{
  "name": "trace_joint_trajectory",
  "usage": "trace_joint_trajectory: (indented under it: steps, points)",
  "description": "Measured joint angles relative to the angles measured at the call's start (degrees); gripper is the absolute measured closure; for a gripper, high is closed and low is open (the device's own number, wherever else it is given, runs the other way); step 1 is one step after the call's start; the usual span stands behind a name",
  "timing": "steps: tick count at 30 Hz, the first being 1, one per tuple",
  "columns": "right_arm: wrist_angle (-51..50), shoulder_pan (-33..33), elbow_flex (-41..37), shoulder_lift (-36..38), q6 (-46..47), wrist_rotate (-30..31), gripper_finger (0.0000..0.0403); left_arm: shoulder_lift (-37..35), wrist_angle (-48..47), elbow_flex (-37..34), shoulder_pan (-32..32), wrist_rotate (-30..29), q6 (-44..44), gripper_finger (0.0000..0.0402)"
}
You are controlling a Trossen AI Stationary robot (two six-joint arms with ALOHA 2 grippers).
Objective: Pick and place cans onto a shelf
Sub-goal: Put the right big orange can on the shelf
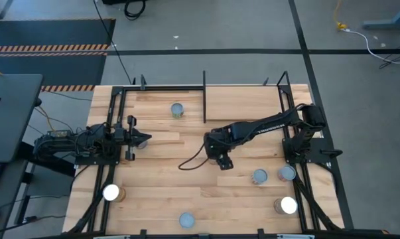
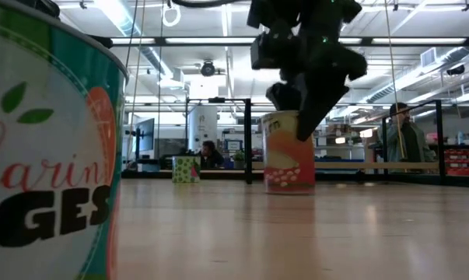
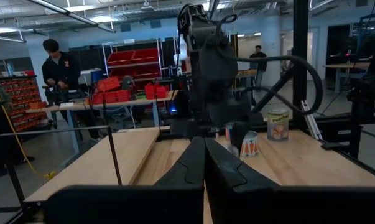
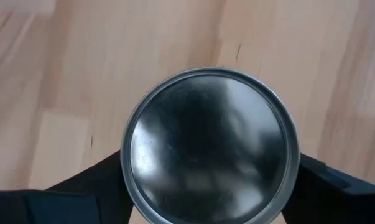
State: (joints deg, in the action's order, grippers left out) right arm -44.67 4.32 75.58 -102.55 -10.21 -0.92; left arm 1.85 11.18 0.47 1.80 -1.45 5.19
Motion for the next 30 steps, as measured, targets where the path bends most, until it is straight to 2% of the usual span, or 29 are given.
trace_joint_trajectory:
  steps: [4, 7, 11, 15, 22, 25, 30]
  points:
    - [-10.3, -1.2, 6.4, 2.2, -9.5, 0.0, 0.0097, 0.0, 0.0, 0.0, 0.0, 0.0, 0.0, 0.0397]
    - [-16.1, -3.9, 9.6, 3.6, -16.7, 2.4, 0.0097, 0.0, 0.1, 0.0, 0.0, 0.0, 0.0, 0.0397]
    - [-17.9, -9.7, 10.1, 6.4, -25.7, 6.9, 0.0096, 0.0, 0.1, 0.0, 0.0, 0.0, 0.0, 0.0397]
    - [-16.8, -17.2, 10.1, 8.0, -32.9, 8.0, 0.0091, 0.0, 0.1, 0.0, 0.0, 0.0, 0.0, 0.0397]
    - [-11.3, -28.9, 9.8, 6.2, -42.9, 0.7, 0.0091, 0.0, 0.1, 0.0, 0.0, 0.0, 0.0, 0.0397]
    - [-10.0, -31.9, 9.7, 4.0, -44.6, -3.5, 0.0091, 0.0, 0.1, 0.0, 0.0, 0.0, 0.0, 0.0397]
    - [-5.2, -33.7, 9.7, 1.1, -45.6, -6.5, 0.0090, 0.0, 0.1, 0.0, 0.0, 0.0, 0.0, 0.0397]
